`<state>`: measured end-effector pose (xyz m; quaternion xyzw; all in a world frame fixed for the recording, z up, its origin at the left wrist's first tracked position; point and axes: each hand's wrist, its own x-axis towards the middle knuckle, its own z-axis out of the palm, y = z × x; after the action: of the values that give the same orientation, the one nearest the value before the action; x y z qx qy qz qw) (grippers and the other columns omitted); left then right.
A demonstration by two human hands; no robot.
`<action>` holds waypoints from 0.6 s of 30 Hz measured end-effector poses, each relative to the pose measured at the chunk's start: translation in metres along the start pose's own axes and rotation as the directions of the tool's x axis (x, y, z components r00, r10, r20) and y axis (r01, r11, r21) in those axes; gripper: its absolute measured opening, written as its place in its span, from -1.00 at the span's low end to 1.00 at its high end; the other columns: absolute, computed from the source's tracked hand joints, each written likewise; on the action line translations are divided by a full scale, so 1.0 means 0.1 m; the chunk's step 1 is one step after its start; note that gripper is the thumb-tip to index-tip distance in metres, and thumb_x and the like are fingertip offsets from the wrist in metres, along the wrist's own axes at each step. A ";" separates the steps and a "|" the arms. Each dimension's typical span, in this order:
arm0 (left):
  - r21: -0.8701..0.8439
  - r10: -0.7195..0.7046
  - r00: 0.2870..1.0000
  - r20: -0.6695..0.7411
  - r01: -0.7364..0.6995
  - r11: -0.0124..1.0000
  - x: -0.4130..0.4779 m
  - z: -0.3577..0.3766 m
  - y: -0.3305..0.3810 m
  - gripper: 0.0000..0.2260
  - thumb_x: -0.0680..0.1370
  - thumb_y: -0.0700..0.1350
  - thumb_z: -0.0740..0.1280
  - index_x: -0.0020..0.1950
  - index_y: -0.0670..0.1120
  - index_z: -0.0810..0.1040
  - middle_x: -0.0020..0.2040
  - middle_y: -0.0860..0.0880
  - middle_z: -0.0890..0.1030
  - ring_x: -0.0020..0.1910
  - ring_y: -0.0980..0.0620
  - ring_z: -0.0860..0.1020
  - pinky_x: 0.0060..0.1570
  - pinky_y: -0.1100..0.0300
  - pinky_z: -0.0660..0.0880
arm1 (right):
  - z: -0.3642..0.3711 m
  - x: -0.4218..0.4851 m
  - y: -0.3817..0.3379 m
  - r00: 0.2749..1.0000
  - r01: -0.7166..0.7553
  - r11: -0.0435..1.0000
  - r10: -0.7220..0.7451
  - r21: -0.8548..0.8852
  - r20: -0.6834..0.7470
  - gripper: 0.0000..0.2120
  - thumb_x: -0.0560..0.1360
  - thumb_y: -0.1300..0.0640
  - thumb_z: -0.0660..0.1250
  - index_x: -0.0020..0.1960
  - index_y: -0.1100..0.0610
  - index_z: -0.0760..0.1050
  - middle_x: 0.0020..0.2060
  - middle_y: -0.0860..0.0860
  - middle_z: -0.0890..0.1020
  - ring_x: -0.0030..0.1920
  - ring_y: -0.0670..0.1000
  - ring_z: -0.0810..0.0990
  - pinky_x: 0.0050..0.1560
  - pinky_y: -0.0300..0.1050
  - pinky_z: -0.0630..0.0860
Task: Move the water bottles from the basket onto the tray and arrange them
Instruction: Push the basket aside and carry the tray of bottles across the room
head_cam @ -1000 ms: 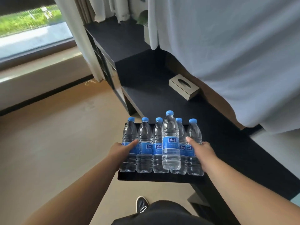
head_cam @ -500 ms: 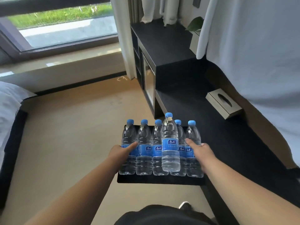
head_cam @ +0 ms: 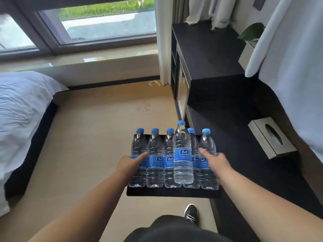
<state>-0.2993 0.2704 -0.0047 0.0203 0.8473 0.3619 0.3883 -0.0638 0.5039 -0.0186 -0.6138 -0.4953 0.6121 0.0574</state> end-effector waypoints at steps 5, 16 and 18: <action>-0.079 -0.034 0.998 -0.047 0.030 0.996 0.14 0.26 0.22 -0.47 0.38 0.33 0.53 -0.05 -0.15 0.65 -0.14 -0.15 0.69 -0.25 -0.06 0.62 -0.28 0.11 0.51 | -0.14 0.37 -0.40 0.999 0.036 0.994 -0.036 -0.099 0.003 -0.10 0.33 -0.36 0.55 0.44 0.14 0.34 0.21 0.14 0.61 0.14 0.23 0.66 0.22 0.28 0.60; -0.173 -0.090 0.993 -0.071 0.076 0.982 0.52 0.23 0.68 -0.47 0.37 0.28 0.58 0.00 -0.17 0.67 -0.12 -0.15 0.74 -0.16 -0.12 0.72 -0.26 0.11 0.56 | 0.04 0.89 -1.01 0.996 0.091 0.965 -0.091 -0.245 0.012 -0.20 0.35 -0.40 0.51 0.32 0.17 0.47 0.09 0.08 0.63 0.04 0.15 0.64 0.16 0.14 0.59; -0.170 -0.087 0.993 -0.082 0.072 0.983 0.63 0.16 0.72 -0.47 0.36 0.29 0.58 -0.02 -0.16 0.68 -0.13 -0.15 0.74 -0.17 -0.12 0.72 -0.23 0.09 0.59 | 0.13 0.95 -1.13 0.995 0.100 0.960 -0.099 -0.263 0.014 -0.20 0.37 -0.39 0.50 0.32 0.19 0.47 0.09 0.08 0.63 0.05 0.15 0.63 0.15 0.12 0.58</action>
<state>-0.3505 0.3534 -0.0072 -0.0624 0.8306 0.4164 0.3644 -0.1577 0.6179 -0.0114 -0.5900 -0.6026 0.5373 0.0057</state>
